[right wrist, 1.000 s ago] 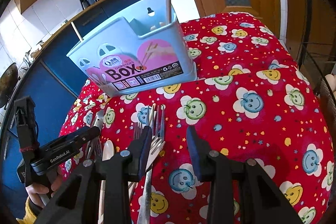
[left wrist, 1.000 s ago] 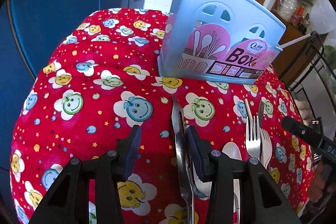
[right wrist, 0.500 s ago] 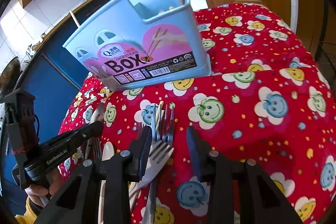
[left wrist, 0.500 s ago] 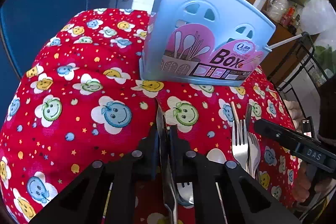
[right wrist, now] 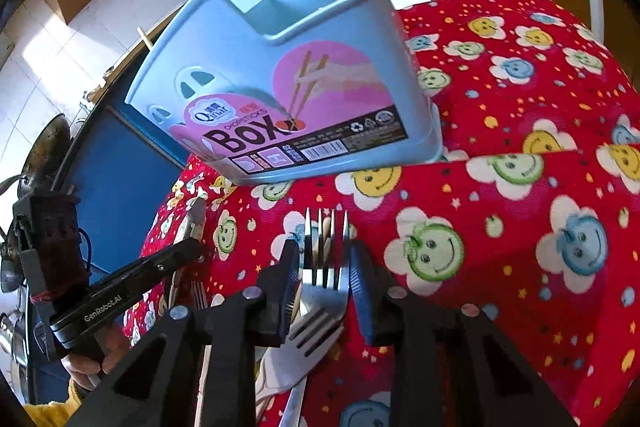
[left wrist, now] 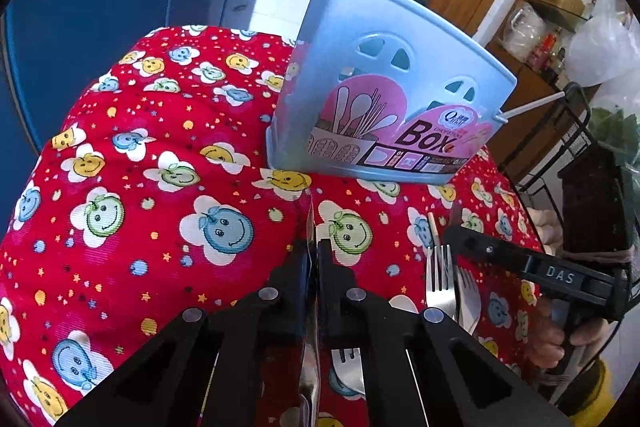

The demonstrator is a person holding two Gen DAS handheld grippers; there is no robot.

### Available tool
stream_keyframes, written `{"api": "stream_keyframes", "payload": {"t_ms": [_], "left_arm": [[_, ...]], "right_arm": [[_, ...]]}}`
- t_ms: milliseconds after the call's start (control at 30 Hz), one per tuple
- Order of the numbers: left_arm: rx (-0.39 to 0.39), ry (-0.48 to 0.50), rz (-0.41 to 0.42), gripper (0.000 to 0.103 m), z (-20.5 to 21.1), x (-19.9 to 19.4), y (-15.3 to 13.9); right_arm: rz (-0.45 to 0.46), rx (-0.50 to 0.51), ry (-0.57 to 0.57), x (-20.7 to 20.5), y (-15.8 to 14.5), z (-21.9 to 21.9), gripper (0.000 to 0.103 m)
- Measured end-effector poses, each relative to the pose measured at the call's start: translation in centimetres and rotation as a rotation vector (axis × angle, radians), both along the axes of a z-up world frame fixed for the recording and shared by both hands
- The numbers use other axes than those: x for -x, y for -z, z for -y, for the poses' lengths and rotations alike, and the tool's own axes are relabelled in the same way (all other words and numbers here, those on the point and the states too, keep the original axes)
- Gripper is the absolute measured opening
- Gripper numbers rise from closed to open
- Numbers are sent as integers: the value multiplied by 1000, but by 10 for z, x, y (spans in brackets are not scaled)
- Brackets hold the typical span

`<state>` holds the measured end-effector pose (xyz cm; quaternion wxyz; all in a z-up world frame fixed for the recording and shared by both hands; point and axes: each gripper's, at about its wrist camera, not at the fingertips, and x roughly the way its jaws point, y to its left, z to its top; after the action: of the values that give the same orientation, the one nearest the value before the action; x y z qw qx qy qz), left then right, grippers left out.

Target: Organize utensils

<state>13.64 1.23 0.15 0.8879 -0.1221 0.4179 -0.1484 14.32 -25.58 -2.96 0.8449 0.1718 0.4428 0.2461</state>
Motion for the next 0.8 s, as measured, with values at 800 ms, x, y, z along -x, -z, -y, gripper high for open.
{"api": "stream_keyframes", "payload": {"t_ms": [800], "left_arm": [[72, -25, 153, 4, -8, 30, -42]], "right_arm": [[314, 108, 178, 60, -66, 11, 23]]}}
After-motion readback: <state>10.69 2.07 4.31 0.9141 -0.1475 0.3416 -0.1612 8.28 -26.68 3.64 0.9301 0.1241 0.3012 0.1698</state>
